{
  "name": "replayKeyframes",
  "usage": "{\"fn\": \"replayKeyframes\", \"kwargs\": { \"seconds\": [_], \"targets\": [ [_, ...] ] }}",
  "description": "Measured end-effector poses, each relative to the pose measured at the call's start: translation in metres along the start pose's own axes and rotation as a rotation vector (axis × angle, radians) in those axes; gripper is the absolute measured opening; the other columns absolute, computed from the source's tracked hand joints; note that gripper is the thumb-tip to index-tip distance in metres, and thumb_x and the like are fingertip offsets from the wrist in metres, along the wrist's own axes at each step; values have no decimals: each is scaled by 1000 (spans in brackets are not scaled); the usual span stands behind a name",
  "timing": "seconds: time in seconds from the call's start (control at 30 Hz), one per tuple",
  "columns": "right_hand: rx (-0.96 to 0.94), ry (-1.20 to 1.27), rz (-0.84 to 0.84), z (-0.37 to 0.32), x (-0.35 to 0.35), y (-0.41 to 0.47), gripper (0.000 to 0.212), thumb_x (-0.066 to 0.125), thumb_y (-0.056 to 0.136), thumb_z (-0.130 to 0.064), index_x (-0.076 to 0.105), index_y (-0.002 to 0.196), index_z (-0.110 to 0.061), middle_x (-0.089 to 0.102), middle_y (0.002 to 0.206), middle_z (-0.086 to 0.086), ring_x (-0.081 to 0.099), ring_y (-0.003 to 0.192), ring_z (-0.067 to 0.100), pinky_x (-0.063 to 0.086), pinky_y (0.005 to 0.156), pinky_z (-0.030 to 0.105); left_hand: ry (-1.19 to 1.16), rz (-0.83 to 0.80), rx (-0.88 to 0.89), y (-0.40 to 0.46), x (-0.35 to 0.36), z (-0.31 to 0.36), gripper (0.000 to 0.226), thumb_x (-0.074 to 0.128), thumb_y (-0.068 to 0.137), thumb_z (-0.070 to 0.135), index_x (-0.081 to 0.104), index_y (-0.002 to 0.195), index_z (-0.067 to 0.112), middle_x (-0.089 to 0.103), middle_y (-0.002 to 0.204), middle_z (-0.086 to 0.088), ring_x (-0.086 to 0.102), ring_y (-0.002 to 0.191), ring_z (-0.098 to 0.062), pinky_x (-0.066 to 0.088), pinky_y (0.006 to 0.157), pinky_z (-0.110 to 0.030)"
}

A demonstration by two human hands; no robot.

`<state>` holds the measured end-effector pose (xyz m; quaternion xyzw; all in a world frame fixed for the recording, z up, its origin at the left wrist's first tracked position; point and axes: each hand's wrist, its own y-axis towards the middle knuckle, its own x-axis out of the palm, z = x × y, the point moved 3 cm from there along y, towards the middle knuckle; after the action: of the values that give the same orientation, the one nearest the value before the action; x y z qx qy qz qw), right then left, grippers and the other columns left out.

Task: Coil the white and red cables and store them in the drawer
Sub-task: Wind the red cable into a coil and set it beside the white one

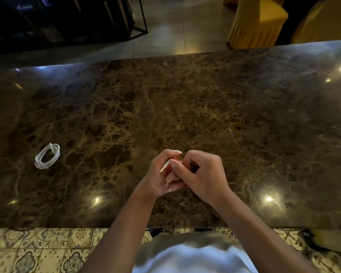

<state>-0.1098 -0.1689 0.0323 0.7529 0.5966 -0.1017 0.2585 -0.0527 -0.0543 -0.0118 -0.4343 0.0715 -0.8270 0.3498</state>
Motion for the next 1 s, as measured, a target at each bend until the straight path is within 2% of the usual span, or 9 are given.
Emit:
{"fn": "replayKeyframes", "kwargs": {
  "seconds": [0.07,0.2,0.3,0.4,0.5,0.57,0.73,0.93,1.0],
  "targets": [
    [-15,1,-35,-9,14,-6,35,70,95,-35,58,66,-19,58,61,-9,56,53,12,48,48,31,-1,180,101,-2,-7,8,58,51,92,31,52,37,12,44,38,0,45,36,-11,40,43,-20],
    [-77,-29,-10,-27,17,7,35,71,93,-38,53,67,-23,53,62,-13,50,53,10,43,49,26,45,262,221,-21,-9,33,55,56,95,40,53,47,13,44,46,-1,43,45,-12,32,52,-27],
    [-92,-76,-75,-27,13,24,36,71,90,-50,54,73,-24,51,68,-17,49,59,9,39,52,20,175,349,327,-41,-14,46,55,55,100,42,60,55,12,52,55,-4,50,52,-14,43,56,-26],
    [-85,-41,-81,-22,20,37,35,74,90,-46,57,74,-20,52,69,-15,49,59,9,40,52,21,320,375,371,-56,-21,54,52,48,100,46,69,62,17,60,65,0,58,64,-10,50,68,-24],
    [-2,107,-73,-16,30,49,36,76,90,-43,61,77,-13,60,68,-4,55,57,14,46,50,27,562,373,414,-75,-37,60,50,46,102,54,76,86,18,67,83,-2,65,85,-16,54,89,-32],
    [12,142,-93,-18,41,55,37,75,89,-44,61,78,-11,60,67,-3,54,55,13,44,49,23,705,390,423,-90,-50,64,47,46,102,55,75,98,18,69,93,-1,66,97,-20,54,98,-37],
    [16,133,-203,-25,80,69,34,71,91,-46,61,82,-15,59,69,-9,52,57,8,42,50,19,801,471,426,-118,-73,79,31,47,103,41,73,109,26,73,94,16,69,98,-6,54,88,-20],
    [50,-13,-396,-43,155,90,33,67,95,-50,57,84,-20,64,74,-5,60,61,12,54,54,32,600,590,438,-155,-132,84,29,54,100,44,78,110,31,75,98,-2,70,91,-21,61,82,-41],
    [34,-60,-455,-52,184,94,33,64,95,-52,56,84,-21,65,74,-4,63,62,15,56,54,35,640,675,430,-169,-152,88,28,53,102,44,76,111,29,76,98,-2,73,89,-22,63,80,-39]
  ]
}}
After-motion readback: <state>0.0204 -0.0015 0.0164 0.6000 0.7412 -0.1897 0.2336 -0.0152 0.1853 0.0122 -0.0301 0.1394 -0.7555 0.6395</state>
